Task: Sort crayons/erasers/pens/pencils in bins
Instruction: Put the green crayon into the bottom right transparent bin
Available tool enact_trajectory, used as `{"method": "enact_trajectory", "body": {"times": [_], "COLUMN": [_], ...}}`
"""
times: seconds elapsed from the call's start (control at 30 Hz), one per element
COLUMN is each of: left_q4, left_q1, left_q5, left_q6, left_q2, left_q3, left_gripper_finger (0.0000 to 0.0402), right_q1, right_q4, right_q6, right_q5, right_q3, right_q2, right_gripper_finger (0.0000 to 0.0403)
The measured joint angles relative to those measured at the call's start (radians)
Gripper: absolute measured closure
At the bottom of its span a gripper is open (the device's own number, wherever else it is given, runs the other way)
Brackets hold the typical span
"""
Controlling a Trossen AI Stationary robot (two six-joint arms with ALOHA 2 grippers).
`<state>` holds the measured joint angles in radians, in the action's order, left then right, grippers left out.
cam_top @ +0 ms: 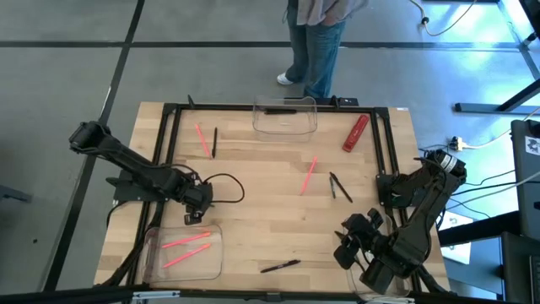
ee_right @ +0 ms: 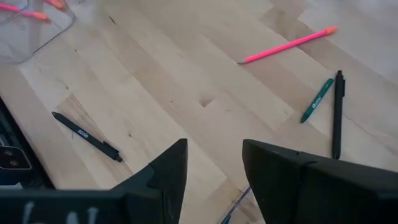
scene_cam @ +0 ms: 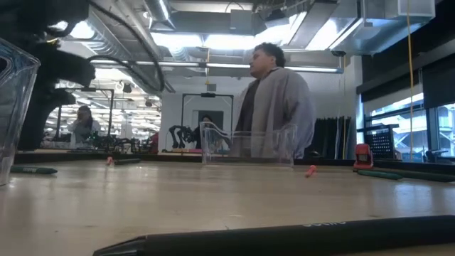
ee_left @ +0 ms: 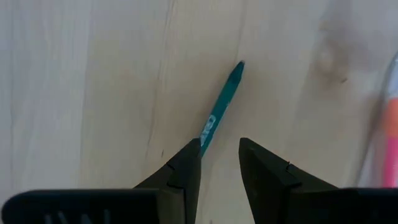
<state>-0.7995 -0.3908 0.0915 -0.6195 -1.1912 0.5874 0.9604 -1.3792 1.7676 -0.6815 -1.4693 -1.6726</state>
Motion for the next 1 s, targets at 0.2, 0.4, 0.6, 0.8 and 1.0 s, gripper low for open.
{"method": "enact_trajectory", "body": {"times": [0.2,0.4,0.6,0.8,1.0], "left_q4": [0.059,0.124,0.144,0.155,0.157], "left_q1": [0.000,0.000,0.000,-0.001,-0.001], "left_q5": [-0.001,-0.001,0.001,0.007,0.008], "left_q6": [0.002,0.002,0.003,0.002,0.001], "left_q2": [0.000,0.000,0.004,0.003,0.002], "left_q3": [-0.058,-0.113,-0.139,-0.140,-0.141], "left_gripper_finger": [0.0300,0.0300,0.0300,0.0300,0.0300], "right_q1": [0.000,0.000,0.000,0.000,0.000], "right_q4": [0.002,0.002,0.002,0.002,0.002], "right_q6": [0.000,0.000,0.000,0.000,0.003], "right_q5": [0.000,0.000,0.000,0.000,0.000], "right_q3": [0.000,0.000,0.000,0.000,0.000], "right_q2": [0.000,0.000,0.000,0.000,0.000], "right_gripper_finger": [0.0247,0.0247,0.0247,0.0247,0.0247]}}
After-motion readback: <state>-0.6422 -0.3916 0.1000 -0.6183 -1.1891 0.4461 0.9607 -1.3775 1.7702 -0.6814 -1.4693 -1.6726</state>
